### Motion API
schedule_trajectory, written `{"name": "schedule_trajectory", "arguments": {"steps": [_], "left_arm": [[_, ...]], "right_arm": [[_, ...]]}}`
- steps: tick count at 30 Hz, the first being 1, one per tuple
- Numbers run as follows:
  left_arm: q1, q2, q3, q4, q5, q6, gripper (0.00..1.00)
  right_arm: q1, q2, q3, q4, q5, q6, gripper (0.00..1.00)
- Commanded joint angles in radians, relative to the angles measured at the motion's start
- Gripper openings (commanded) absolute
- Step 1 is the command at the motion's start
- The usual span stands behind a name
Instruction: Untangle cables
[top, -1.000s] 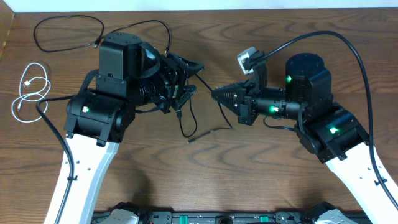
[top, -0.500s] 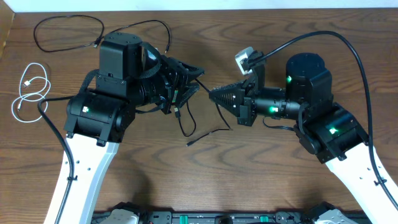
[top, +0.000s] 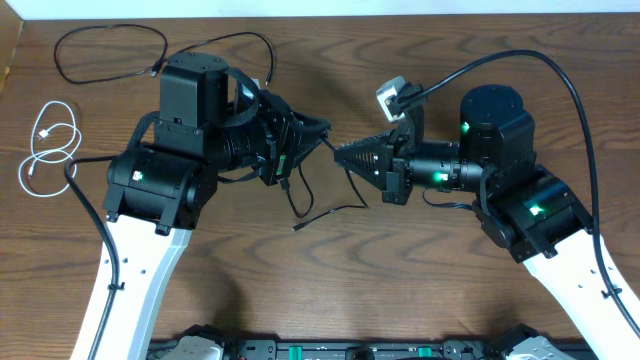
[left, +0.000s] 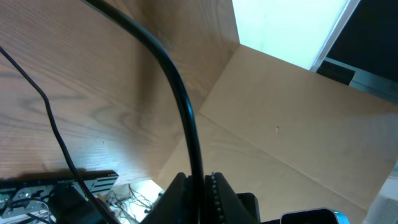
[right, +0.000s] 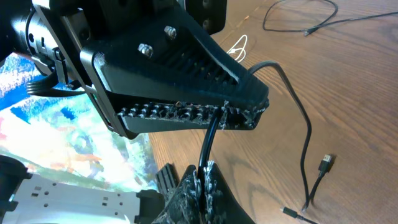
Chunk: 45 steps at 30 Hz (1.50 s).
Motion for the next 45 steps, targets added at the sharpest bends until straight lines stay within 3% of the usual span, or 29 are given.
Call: {"name": "schedule_trajectory", "arguments": {"steps": [1, 8, 13, 14, 16, 18, 20, 27, 37, 45], "left_arm": [[0.000, 0.001, 0.018, 0.000, 0.018, 0.008, 0.08], [0.000, 0.001, 0.018, 0.000, -0.004, 0.011, 0.08], [0.000, 0.001, 0.018, 0.000, -0.135, 0.089, 0.08], [0.000, 0.001, 0.018, 0.000, -0.166, 0.114, 0.07], [0.001, 0.001, 0.018, 0.000, -0.224, 0.154, 0.08], [0.002, 0.001, 0.018, 0.000, -0.279, 0.169, 0.08], [0.008, 0.001, 0.018, 0.000, -0.339, 0.183, 0.08], [0.121, 0.001, 0.018, 0.000, -0.534, 0.202, 0.08], [0.361, 0.033, 0.011, 0.008, -0.805, 0.196, 0.07], [0.513, 0.161, 0.011, 0.028, -0.915, 0.178, 0.07]], "right_arm": [[0.010, 0.000, 0.007, 0.004, -0.022, -0.002, 0.01], [0.010, 0.000, 0.007, 0.003, -0.022, -0.002, 0.01], [0.010, 0.000, 0.007, 0.002, -0.021, -0.003, 0.02], [0.009, 0.000, 0.007, -0.001, -0.020, -0.003, 0.10], [0.009, 0.000, 0.007, -0.014, 0.000, -0.003, 0.44], [0.009, 0.000, 0.007, -0.044, 0.037, -0.003, 0.65], [0.009, 0.000, 0.007, -0.086, 0.082, -0.003, 0.74], [0.009, 0.000, 0.007, -0.186, 0.160, -0.003, 0.76], [0.009, 0.000, 0.007, -0.192, 0.177, -0.006, 0.76], [0.009, 0.000, 0.007, -0.193, 0.185, -0.006, 0.76]]}}
